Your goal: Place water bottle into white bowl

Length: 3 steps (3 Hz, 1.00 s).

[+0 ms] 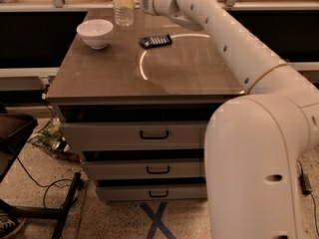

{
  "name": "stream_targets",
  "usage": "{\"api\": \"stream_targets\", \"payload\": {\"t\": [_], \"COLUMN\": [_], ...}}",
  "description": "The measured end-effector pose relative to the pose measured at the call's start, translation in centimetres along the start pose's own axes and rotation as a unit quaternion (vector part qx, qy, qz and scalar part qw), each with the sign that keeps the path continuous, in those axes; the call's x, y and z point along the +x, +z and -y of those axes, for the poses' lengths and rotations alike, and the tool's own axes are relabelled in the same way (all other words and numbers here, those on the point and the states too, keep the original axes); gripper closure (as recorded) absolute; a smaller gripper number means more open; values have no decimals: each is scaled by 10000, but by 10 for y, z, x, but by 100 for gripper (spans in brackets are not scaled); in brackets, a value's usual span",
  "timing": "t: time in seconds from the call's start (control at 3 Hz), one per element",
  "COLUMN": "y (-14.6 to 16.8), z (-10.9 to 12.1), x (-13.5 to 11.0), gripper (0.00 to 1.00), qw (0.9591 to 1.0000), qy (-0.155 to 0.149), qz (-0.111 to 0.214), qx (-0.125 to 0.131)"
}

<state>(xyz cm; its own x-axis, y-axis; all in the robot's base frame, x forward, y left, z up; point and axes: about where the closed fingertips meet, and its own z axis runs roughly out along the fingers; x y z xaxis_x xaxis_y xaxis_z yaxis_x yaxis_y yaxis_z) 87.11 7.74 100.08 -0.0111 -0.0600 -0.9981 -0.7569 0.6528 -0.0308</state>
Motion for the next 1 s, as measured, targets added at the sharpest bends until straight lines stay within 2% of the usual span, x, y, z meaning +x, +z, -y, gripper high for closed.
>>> {"api": "stream_targets", "payload": {"t": [0.67,1.0], "y": [59,79], "z": [-25,-38], "x": [-23,-19], "gripper": [100,100], "qw": [9995,9994], "qy": [12,-58], "qz": [261,242], "qx": [-160,-248]}}
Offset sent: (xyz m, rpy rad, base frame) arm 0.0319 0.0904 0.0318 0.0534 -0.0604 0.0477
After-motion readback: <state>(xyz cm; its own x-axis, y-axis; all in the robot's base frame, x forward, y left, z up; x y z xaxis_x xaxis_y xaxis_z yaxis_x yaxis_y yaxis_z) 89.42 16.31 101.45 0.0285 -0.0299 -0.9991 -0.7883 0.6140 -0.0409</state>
